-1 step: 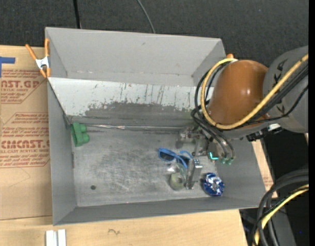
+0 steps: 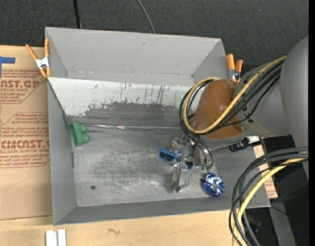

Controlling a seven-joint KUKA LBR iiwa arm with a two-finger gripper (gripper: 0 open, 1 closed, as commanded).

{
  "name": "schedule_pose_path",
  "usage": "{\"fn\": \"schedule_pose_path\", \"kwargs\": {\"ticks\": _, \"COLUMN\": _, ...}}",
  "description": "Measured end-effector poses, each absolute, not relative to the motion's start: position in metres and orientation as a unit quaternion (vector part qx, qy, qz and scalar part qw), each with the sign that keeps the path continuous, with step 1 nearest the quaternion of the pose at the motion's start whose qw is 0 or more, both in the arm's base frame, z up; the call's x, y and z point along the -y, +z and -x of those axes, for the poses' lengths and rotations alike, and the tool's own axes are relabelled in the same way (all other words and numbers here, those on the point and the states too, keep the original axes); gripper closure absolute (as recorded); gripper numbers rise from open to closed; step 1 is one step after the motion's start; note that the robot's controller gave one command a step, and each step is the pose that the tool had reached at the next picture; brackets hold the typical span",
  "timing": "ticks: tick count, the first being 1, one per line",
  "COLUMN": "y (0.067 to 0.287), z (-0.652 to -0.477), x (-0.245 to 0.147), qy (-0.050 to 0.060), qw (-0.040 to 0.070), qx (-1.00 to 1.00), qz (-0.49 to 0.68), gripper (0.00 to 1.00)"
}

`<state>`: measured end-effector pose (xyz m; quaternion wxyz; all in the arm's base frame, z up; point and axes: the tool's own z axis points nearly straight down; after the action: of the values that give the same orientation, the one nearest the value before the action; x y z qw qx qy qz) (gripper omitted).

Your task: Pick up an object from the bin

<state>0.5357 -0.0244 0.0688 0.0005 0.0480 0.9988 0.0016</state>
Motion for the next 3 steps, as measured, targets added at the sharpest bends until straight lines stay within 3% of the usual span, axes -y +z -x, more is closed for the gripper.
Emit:
{"fn": "schedule_pose_path", "kwargs": {"ticks": 1, "y": 0.078, "z": -0.538, "x": 0.024, "qy": 0.002, "qw": -0.001, "qx": -0.999, "qz": -0.047, "gripper": 1.00}}
{"fn": "schedule_pose_path", "kwargs": {"ticks": 2, "y": 0.228, "z": -0.528, "x": 0.099, "qy": -0.002, "qw": 0.004, "qx": -0.991, "qz": 0.133, "gripper": 1.00}}
{"fn": "schedule_pose_path", "kwargs": {"ticks": 3, "y": 0.225, "z": -0.527, "x": 0.098, "qy": 0.000, "qw": 0.002, "qx": -0.991, "qz": 0.133, "gripper": 0.00}}
